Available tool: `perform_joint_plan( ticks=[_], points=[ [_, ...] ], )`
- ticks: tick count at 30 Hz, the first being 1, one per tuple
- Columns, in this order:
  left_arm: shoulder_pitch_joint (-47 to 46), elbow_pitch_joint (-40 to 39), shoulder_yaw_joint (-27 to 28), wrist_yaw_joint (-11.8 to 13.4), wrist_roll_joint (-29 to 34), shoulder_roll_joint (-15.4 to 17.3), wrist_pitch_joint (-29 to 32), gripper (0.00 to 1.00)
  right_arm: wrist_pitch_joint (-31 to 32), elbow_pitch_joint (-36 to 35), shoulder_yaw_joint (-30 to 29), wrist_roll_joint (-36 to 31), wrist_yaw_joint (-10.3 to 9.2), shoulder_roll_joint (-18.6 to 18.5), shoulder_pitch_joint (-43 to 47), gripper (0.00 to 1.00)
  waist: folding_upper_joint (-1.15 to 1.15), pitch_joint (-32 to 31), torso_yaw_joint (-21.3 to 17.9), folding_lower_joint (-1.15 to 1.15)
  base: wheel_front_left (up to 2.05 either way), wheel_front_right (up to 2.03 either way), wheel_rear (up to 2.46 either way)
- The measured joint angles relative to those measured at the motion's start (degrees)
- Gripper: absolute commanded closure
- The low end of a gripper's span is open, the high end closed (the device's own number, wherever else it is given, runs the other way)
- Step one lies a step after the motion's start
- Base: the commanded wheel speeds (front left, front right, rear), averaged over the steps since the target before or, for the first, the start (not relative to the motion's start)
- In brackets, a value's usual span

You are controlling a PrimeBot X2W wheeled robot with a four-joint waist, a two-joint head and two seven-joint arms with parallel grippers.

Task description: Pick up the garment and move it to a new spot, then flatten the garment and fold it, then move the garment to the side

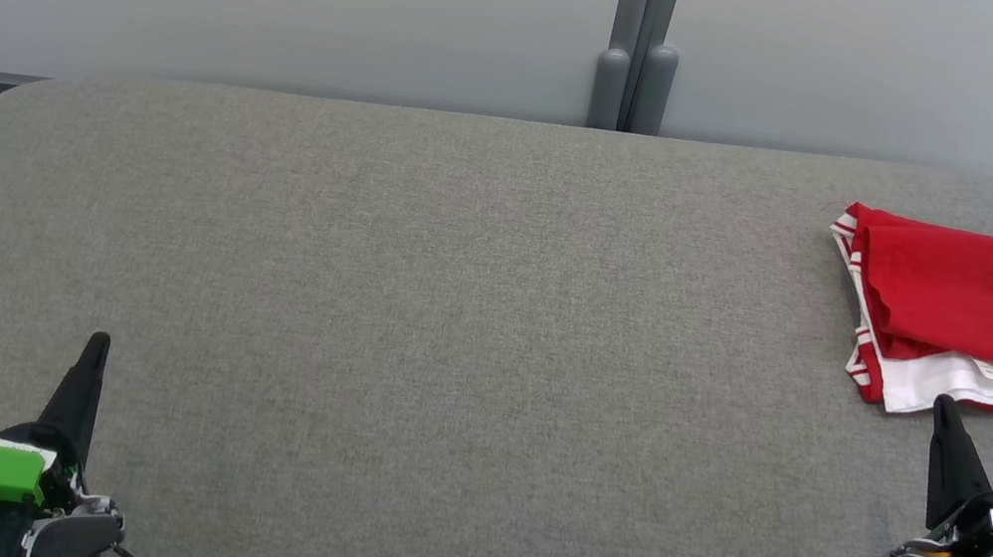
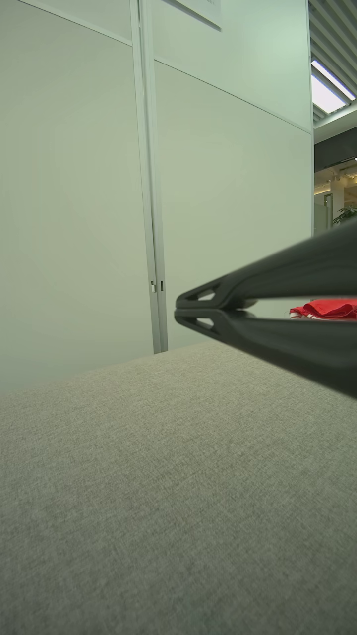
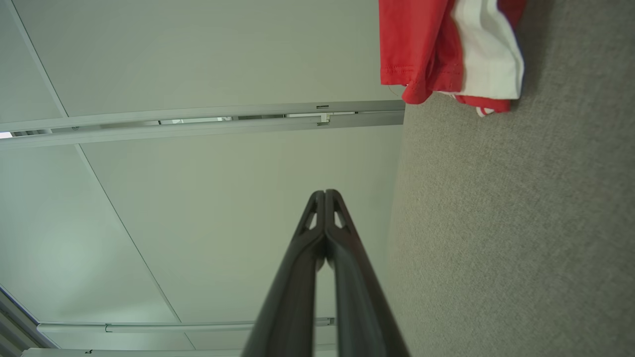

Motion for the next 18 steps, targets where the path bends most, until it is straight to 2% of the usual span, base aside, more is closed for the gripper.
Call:
perform_joint_plan(
  ticks=[18],
  points=[
    [0.0,0.0,0.0,0.0,0.0,0.0,0.0,1.00,0.0,0.0,-0.1,-0.1,0.01,0.0,0.0,1.00,0.00,0.0,0.0,0.00,0.00,0.00,0.00]
  ],
)
